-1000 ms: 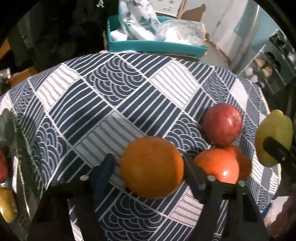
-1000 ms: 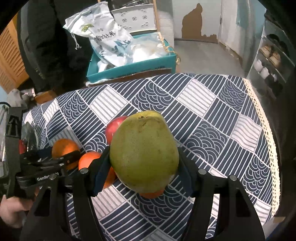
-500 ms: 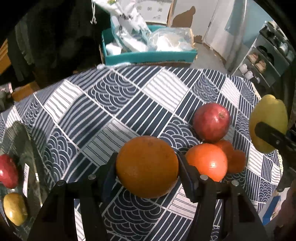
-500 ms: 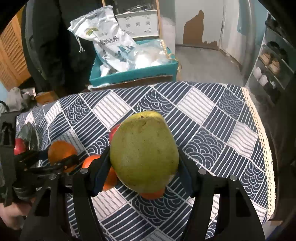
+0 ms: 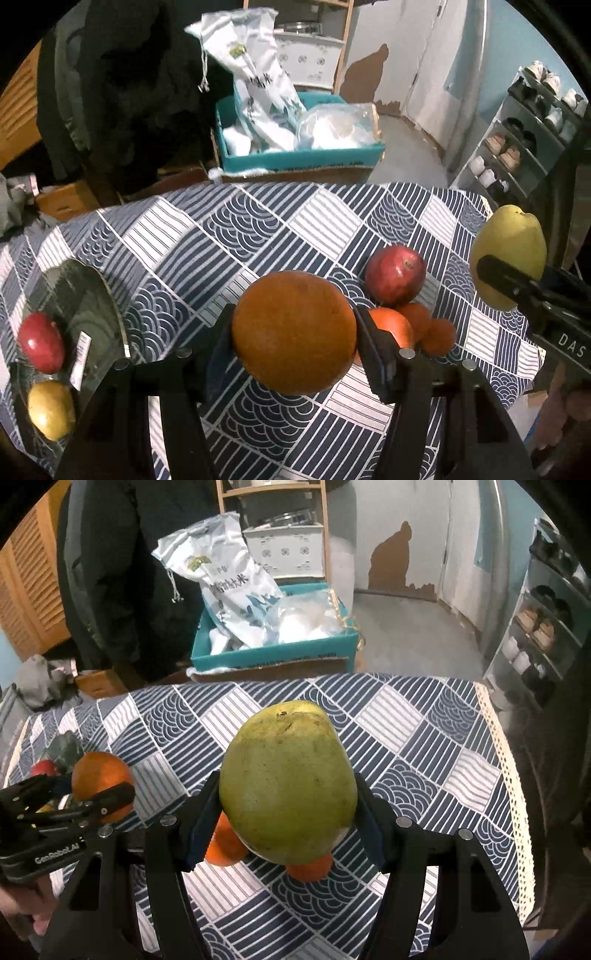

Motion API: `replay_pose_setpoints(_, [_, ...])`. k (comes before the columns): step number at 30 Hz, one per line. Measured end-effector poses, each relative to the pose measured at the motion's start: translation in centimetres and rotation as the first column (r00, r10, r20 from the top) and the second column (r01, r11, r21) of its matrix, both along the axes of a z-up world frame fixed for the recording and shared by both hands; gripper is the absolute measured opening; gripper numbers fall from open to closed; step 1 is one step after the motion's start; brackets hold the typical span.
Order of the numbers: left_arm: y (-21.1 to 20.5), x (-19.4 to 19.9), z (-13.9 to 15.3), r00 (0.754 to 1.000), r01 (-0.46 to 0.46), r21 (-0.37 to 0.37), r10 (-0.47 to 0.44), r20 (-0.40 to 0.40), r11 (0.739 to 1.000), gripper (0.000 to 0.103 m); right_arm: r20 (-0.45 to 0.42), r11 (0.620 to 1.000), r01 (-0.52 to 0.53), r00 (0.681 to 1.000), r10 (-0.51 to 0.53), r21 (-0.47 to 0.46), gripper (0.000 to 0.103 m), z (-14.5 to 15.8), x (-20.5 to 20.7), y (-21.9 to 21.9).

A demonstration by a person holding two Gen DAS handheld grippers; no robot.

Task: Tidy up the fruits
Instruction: 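Carry the green pear and large orange with both grippers toward the glass bowl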

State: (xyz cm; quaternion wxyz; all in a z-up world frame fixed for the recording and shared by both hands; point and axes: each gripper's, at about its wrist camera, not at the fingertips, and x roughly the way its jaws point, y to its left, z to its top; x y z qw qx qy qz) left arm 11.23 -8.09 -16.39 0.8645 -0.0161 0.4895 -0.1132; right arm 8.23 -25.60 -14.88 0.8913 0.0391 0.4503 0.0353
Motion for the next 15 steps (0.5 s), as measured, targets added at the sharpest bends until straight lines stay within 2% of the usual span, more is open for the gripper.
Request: replay_pose_setpoints(15, [1.7, -2.4, 5.1, 0.994, -0.016, -0.018, 0.018, 0.110, 1.000, 0.063, 0.081, 1.000, -0.028, 0.996, 0.027, 0.006, 0.067, 4.0, -1.5, 1.1])
